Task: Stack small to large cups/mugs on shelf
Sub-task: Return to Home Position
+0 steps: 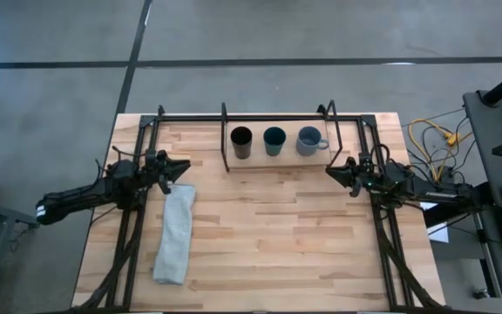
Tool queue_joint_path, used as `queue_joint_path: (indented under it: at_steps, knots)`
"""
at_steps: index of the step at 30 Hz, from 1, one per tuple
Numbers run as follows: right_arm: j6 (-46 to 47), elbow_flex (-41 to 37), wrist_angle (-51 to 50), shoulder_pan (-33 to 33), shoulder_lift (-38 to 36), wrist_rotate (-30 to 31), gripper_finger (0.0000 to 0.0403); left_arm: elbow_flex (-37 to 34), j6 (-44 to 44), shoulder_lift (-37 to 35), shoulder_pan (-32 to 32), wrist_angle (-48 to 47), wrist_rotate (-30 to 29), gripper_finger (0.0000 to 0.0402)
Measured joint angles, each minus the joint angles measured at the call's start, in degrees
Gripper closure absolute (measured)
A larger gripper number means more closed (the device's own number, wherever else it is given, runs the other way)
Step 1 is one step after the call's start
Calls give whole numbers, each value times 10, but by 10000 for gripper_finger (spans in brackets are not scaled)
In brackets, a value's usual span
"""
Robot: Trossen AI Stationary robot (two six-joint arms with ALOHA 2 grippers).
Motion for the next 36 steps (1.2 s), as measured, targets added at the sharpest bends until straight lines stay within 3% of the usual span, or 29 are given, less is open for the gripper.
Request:
queue_joint_path:
  at_steps: [20, 31, 36]
  knots:
    - [-3, 0, -1, 0, 9, 4, 339, 0, 0, 19, 0, 1, 0, 324]
    - [-73, 0, -3, 0, 21, 5, 339, 0, 47, 21, 0, 1, 7, 324]
    - [-118, 0, -8, 0, 21, -32, 339, 2, 74, 21, 0, 0, 58, 324]
